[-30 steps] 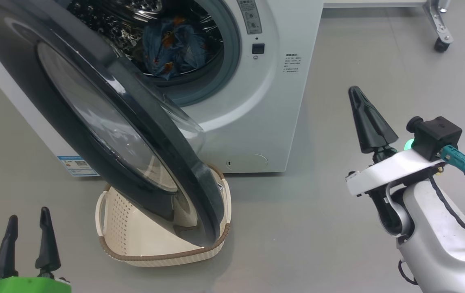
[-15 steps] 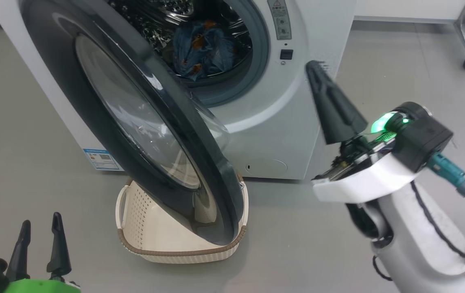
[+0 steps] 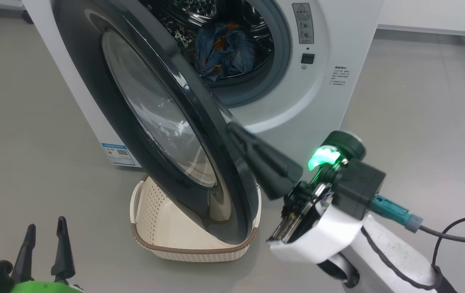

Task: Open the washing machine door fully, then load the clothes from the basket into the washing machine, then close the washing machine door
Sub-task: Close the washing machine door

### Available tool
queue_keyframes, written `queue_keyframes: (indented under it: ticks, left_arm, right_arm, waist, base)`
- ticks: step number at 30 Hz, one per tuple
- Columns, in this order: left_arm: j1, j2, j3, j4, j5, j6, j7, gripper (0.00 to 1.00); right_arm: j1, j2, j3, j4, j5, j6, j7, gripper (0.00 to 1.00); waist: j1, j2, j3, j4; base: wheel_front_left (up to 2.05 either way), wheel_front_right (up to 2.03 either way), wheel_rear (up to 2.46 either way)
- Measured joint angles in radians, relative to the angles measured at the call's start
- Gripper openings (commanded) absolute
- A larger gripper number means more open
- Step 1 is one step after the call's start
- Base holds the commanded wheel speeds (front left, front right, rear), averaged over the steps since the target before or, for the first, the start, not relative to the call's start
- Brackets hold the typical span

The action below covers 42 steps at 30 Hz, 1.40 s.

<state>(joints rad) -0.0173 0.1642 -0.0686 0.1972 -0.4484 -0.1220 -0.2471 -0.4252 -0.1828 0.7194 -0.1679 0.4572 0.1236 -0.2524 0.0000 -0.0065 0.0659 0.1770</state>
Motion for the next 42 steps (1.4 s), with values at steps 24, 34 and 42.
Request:
queue_keyframes:
  ticks: [24, 34, 42]
  left_arm:
    - [0.0, 0.0, 0.002, 0.015, -0.001, 0.0, -0.001, 1.0]
    - [0.0, 0.0, -0.007, 0.015, -0.007, 0.0, -0.001, 1.0]
    - [0.0, 0.002, -0.006, 0.011, -0.008, 0.0, -0.001, 1.0]
  right_arm:
    - [0.011, -0.098, 0.317, 0.235, 0.21, 0.0, 0.0, 0.0]
    - [-0.001, -0.098, 0.36, 0.334, 0.252, 0.0, 0.002, 0.0]
    - [-0.027, -0.105, 0.304, 0.404, 0.26, 0.009, 0.002, 0.0]
  waist:
    - [0.0, 0.0, -0.011, 0.034]
    - [0.0, 0.0, 0.002, 0.04]
    - [0.0, 0.0, 0.014, 0.045]
  base:
    - [0.0, 0.0, 0.0]
    - [0.0, 0.0, 0.0]
    - [0.0, 0.0, 0.0]
